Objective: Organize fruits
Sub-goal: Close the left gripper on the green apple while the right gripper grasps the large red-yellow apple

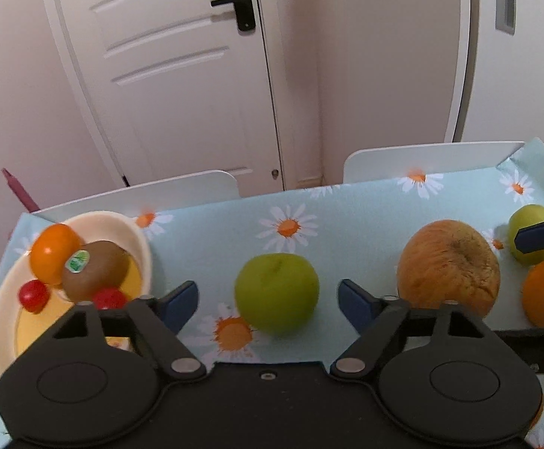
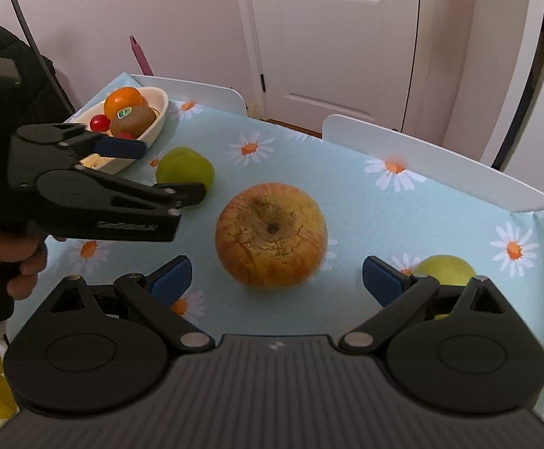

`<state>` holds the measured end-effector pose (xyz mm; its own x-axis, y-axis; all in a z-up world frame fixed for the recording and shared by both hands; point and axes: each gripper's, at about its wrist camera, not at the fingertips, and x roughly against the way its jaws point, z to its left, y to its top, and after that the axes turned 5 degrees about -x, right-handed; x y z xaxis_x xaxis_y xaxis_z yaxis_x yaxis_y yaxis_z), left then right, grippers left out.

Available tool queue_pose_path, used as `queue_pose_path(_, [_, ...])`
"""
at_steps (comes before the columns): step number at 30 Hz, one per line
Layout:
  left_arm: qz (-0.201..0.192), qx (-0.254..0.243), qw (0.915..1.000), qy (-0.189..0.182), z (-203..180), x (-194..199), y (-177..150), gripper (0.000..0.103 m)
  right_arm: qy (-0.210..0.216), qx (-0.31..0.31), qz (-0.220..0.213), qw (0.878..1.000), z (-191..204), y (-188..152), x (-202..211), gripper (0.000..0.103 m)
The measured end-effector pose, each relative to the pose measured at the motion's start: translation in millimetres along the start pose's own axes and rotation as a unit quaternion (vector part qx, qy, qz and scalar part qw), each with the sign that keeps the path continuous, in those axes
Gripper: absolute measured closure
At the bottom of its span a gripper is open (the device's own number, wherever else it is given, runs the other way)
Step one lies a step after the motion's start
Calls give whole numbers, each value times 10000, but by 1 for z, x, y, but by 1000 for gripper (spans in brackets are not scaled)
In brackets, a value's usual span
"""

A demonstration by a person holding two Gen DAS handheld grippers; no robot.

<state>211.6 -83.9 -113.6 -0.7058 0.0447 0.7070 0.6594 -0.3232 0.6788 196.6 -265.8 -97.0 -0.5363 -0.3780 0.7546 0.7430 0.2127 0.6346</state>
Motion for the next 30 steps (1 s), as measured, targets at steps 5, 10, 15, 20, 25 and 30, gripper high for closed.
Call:
queue_pose_path(5, [102,-91,9999,3,-5,-15,1,40,45,16,45,10000,-3,0,-8,0])
queue_pose_path(10, [139,-80,9998,-76,-2,-17,-1,45,79,9,41,10000,-2,3,-13,0])
queue_pose_path(15, [168,-113,9998,-45,-1,-13,-5,45,86,37,72,9999,-1,4,-18,0])
queue_pose_path(20, [209,-24,9998,-51,2,-5,-13,45,110,33,82,9999,0,6,-23,5])
queue_pose_path(25, [235,-30,9997,0,4,4,-21,45,106,68,43,9999,2,8,-26,9])
queue_pose_path(30, [216,34,9998,30,5,13,-28,45,59,148,-19,9999,4,10,-27,12])
